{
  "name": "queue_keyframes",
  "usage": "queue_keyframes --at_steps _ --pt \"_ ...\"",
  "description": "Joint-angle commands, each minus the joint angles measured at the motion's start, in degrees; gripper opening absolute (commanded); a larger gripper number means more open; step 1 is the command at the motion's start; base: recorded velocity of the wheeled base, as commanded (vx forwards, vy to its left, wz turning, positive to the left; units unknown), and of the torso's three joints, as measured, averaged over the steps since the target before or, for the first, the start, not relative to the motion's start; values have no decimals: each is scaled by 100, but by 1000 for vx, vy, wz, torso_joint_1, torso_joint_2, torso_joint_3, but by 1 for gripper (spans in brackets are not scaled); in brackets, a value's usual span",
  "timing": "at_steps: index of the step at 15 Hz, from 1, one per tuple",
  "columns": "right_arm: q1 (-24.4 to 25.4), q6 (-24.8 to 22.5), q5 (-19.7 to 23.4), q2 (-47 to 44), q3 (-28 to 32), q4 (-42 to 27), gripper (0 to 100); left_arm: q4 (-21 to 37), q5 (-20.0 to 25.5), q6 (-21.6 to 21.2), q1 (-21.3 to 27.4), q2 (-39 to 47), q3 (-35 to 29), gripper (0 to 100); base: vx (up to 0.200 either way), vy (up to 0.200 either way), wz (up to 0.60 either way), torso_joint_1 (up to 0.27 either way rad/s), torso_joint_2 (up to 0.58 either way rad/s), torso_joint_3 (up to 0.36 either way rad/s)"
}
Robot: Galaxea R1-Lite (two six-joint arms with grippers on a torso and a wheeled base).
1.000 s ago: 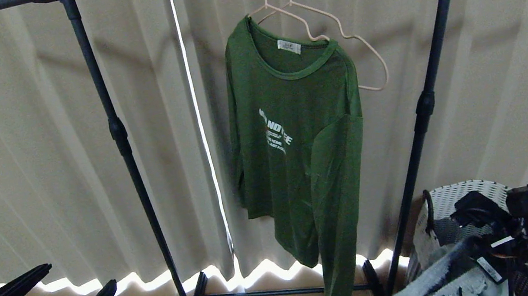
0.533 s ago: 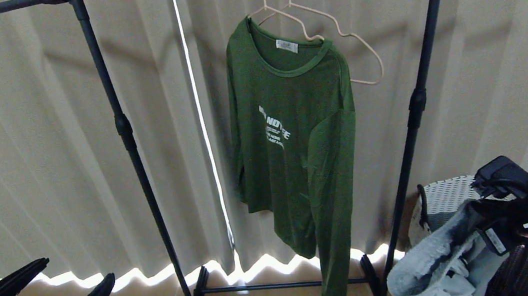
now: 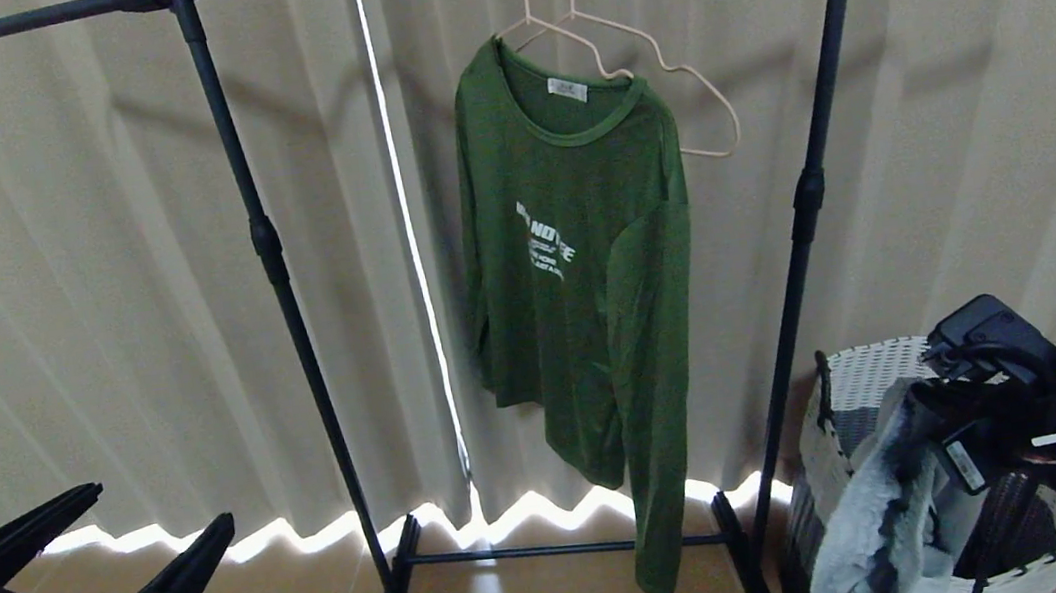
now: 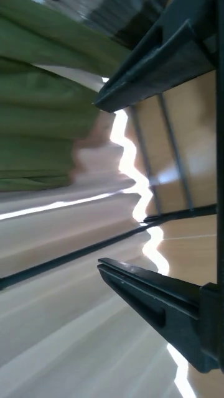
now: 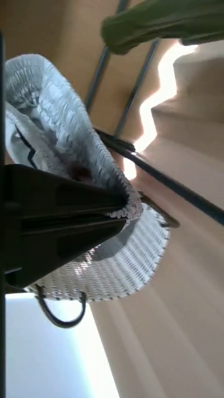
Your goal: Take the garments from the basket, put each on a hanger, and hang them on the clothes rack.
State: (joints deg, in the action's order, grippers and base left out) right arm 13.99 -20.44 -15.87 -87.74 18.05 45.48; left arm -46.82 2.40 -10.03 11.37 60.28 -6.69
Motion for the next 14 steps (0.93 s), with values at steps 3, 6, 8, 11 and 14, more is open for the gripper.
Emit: queue_keyframes --at_steps 3,6,8,11,14 --pt "552 322 234 -24 295 4 0 15 806 19 -30 493 -658 100 0 0 0 0 0 0" --pt "1035 840 278 -7 532 4 0 15 867 -25 427 1126 -1062 100 0 0 0 0 0 0" --pt "1281 1122 471 11 805 4 0 7 850 -7 1148 1592 -1282 100 0 0 0 0 0 0" --pt "1554 1455 524 11 1218 4 0 -2 806 19 2071 2655 -1880 100 0 0 0 0 0 0" --pt "2055 2036 620 37 1552 13 0 -46 753 687 2739 3525 -2187 100 0 0 0 0 0 0"
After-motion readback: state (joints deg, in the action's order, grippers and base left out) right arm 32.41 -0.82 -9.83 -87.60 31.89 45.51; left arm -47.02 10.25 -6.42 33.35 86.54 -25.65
